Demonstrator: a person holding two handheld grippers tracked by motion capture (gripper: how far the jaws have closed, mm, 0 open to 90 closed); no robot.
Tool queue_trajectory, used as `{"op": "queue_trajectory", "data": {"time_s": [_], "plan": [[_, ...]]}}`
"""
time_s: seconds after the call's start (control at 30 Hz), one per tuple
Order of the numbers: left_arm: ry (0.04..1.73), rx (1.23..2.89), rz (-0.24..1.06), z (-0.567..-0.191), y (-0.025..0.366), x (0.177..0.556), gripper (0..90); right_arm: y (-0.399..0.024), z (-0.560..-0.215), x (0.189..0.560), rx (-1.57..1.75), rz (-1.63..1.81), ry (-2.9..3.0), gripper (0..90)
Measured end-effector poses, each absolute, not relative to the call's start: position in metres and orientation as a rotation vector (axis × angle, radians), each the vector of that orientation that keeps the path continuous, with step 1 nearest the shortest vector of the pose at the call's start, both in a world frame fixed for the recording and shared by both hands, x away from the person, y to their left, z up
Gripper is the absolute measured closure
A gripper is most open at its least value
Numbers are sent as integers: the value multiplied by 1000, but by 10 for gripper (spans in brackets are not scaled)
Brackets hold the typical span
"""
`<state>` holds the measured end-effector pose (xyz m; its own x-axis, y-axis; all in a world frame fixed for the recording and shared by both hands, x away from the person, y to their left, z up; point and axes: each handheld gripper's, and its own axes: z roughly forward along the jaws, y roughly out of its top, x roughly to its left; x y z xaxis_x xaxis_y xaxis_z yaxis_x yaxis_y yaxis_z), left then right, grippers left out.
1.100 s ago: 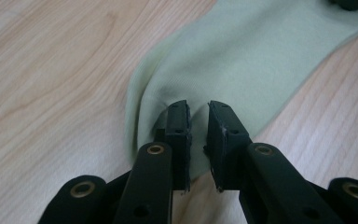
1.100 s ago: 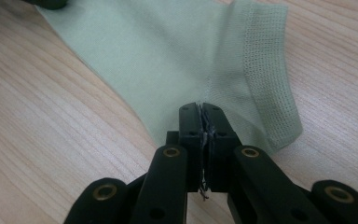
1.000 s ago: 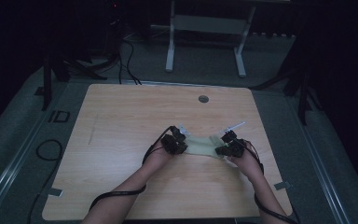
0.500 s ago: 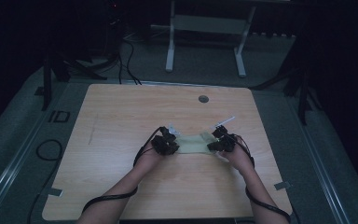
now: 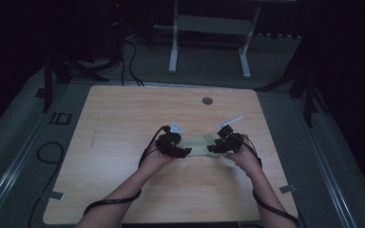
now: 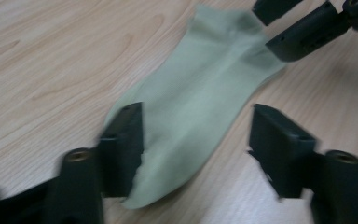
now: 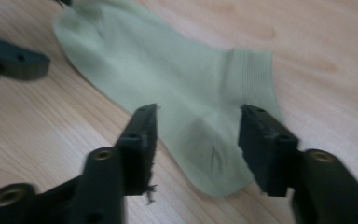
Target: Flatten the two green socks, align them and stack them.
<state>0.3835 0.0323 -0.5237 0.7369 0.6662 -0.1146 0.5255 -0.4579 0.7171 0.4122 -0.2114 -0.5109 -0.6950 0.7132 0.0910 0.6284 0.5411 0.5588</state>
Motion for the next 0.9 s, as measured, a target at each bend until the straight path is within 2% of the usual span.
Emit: {"op": "queue_trajectory", "data": {"time_s": [0.03, 0.07, 0.1, 0.2, 0.27, 0.5, 0.9], "plan": [[911, 2175, 250, -523, 34, 384, 317, -213, -508, 411, 1144, 891, 2611, 402], [910, 2182, 258, -524, 34, 384, 194, -215, -506, 409, 1172, 898, 2608, 310], [896, 2184, 259, -524, 35, 383, 141, -216, -506, 409, 1167, 887, 2618, 281], [893, 2169, 256, -526, 39, 381, 125, -220, -508, 406, 1156, 893, 2619, 182], [888, 2170, 270, -528, 42, 380, 78, -224, -510, 403, 1156, 903, 2594, 172], [858, 2191, 326, -535, 58, 373, 77, -235, -514, 397, 1131, 902, 2528, 141], [960, 2173, 392, -543, 112, 363, 76, -265, -521, 389, 1135, 967, 2470, 139]]}}
